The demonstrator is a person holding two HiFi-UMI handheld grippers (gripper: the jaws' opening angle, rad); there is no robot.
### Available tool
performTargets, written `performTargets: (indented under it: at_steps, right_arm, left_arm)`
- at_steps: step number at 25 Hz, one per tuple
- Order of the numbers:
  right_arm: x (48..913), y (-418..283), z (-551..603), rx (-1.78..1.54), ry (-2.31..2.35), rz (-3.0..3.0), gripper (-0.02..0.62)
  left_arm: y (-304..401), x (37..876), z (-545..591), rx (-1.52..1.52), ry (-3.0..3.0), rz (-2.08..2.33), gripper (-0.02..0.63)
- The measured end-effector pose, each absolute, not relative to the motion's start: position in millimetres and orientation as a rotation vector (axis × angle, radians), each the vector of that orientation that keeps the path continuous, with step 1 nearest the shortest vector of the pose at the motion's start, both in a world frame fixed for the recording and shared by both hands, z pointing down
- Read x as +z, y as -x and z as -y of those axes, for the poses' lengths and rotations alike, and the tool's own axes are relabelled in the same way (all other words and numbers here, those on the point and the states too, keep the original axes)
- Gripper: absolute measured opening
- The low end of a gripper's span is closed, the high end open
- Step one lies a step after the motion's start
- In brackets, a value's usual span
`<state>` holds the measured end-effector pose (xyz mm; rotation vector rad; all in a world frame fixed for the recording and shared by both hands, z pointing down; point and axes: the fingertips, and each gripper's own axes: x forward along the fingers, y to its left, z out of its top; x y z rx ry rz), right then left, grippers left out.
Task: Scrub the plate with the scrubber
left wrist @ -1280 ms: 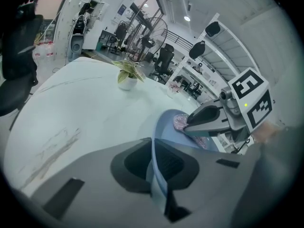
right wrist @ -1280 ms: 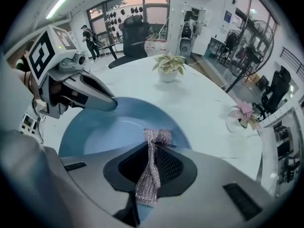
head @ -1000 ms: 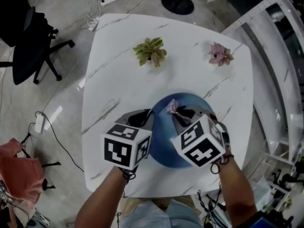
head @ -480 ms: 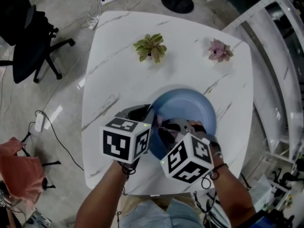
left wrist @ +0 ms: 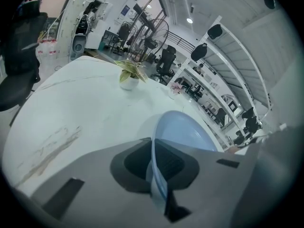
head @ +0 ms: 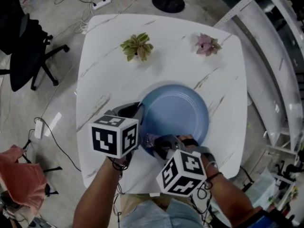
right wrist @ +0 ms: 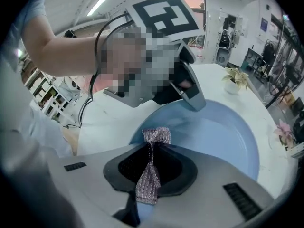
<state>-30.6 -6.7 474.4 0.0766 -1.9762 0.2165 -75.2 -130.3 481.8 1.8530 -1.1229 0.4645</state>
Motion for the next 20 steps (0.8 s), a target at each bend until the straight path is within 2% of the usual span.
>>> performTargets:
  at_steps: [20]
  right_arm:
    - [479.0,-71.4,75.2,0.582,-0.592,1.855,0.060]
  left_arm:
    - [73.9,482.1,129.8,0.483,-1.866,1.122,0.017]
